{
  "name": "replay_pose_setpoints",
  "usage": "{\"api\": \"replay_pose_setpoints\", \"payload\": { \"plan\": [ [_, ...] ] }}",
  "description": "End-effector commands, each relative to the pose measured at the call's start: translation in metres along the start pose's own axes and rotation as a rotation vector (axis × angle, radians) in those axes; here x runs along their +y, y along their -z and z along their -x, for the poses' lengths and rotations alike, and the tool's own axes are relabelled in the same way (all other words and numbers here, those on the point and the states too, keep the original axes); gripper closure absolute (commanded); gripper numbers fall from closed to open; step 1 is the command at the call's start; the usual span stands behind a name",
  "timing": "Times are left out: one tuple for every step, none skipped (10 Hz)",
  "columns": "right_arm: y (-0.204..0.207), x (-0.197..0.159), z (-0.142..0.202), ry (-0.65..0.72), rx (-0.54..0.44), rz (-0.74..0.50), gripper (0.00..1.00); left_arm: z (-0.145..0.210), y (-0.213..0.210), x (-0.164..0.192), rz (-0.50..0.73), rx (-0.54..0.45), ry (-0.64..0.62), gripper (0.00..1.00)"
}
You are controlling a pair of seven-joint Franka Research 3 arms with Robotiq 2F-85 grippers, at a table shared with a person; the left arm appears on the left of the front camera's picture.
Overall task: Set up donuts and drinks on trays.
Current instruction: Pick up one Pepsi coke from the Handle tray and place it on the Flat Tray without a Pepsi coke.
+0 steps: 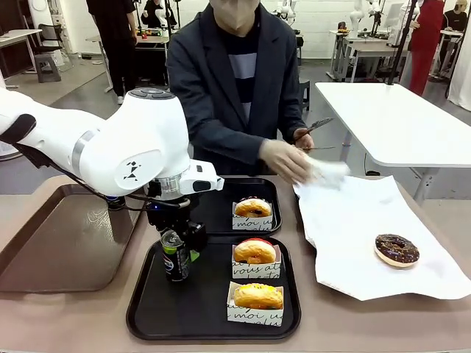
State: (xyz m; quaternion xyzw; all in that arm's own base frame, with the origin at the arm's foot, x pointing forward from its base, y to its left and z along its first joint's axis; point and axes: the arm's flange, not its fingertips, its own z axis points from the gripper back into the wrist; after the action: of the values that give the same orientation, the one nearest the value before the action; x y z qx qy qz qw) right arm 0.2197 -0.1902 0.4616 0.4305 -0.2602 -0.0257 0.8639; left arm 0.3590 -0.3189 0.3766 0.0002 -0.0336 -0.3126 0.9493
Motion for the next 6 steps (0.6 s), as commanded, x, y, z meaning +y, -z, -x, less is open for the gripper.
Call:
{"api": "replay_pose_setpoints", "payload": {
  "plan": [
    [0.001,-0.003,0.000,-0.009,-0.002,-0.012,0.00,0.003,-0.010,0.000,-0.006,-0.046,0.011,0.01],
    [0.001,-0.003,0.000,-0.009,-0.002,-0.012,0.00,0.007,-0.021,-0.001,-0.004,-0.076,0.008,0.00],
    [0.001,-0.003,0.000,-0.009,-0.002,-0.012,0.00,0.012,-0.030,-0.003,-0.005,-0.097,0.002,0.00],
    [0.001,-0.003,0.000,-0.009,-0.002,-0.012,0.00,0.018,-0.040,-0.004,-0.013,-0.111,0.004,0.00],
    [0.001,-0.003,0.000,-0.009,-0.002,-0.012,0.00,0.024,-0.051,-0.004,-0.013,-0.112,-0.002,0.00],
    [0.001,-0.003,0.000,-0.009,-0.002,-0.012,0.00,0.032,-0.064,-0.002,-0.021,-0.121,-0.012,0.00]
  ]
}}
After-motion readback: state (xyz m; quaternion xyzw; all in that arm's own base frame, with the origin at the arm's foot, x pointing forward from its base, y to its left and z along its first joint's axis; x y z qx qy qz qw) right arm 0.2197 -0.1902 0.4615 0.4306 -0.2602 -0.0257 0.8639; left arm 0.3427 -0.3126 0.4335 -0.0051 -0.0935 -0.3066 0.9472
